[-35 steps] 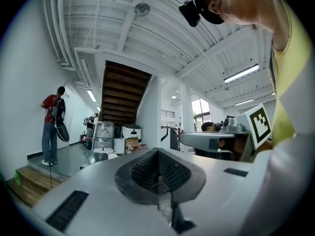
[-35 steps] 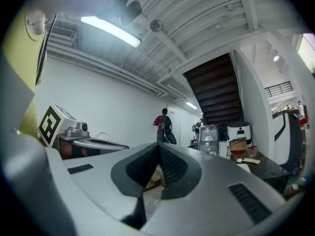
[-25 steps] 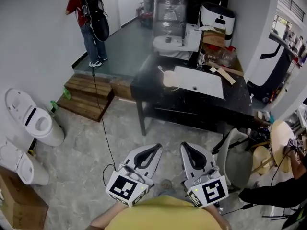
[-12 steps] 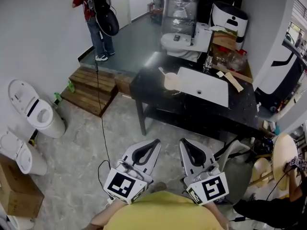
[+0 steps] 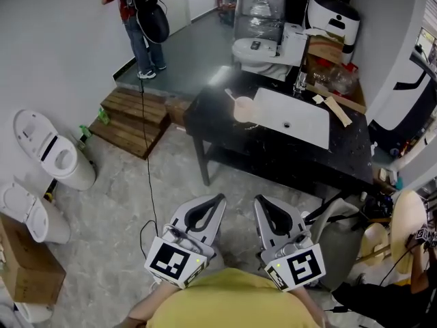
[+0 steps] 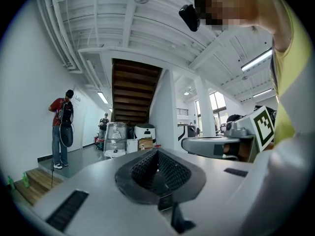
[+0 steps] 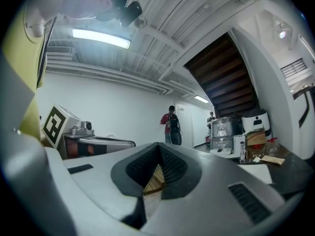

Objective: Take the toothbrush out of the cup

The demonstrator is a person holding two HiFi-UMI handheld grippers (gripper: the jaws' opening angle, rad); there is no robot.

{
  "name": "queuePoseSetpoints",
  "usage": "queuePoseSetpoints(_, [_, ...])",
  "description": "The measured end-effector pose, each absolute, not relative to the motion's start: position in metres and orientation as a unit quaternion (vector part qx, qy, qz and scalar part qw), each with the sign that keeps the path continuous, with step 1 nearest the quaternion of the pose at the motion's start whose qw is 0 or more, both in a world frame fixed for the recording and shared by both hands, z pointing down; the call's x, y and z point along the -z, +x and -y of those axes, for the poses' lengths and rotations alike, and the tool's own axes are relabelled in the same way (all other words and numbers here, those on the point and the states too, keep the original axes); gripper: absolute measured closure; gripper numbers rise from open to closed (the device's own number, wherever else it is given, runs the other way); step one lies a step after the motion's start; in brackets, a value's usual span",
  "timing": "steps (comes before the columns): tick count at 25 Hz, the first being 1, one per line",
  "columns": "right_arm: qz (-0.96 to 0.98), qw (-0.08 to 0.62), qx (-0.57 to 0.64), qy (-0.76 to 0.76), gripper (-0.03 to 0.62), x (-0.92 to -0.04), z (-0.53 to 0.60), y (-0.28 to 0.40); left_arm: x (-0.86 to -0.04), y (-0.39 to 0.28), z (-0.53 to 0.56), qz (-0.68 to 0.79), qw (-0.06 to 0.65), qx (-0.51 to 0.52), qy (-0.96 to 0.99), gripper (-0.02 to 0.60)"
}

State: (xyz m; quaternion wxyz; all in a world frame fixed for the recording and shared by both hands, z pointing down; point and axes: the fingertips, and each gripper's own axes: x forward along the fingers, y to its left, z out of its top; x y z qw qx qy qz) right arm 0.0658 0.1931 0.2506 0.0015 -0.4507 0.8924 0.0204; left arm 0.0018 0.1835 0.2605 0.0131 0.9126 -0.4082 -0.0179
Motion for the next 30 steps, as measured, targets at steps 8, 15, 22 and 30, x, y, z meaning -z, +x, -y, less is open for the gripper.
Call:
queuePoseSetpoints(8, [-0.887,0.000,-0.012,-0.462,0.577,-0.255,-0.167,0.074,-0.268,0.010,-0.154,0.395,0.023,0.017,0.918,0.571])
queuePoseSetpoints(15, [-0.881,-0.006,-0.010,-0.473,0.577,-0.257,-0.125,0.078,-0.266,0.015,-0.110,0.384,0.023,0.023,0.923,0.571])
queuePoseSetpoints(22, [-0.879,-0.005,-0.007,-0.477,0.577,-0.257,-0.060,0.077,-0.269,0.014,-0.044,0.374,0.025,0.016,0.927,0.571])
queuePoseSetpoints(30, [-0.873,0.005,-0.007,-0.488,0.577,-0.253,0.024,0.066,-0.259,0.014,0.040,0.344,0.023,0.030,0.938,0.571])
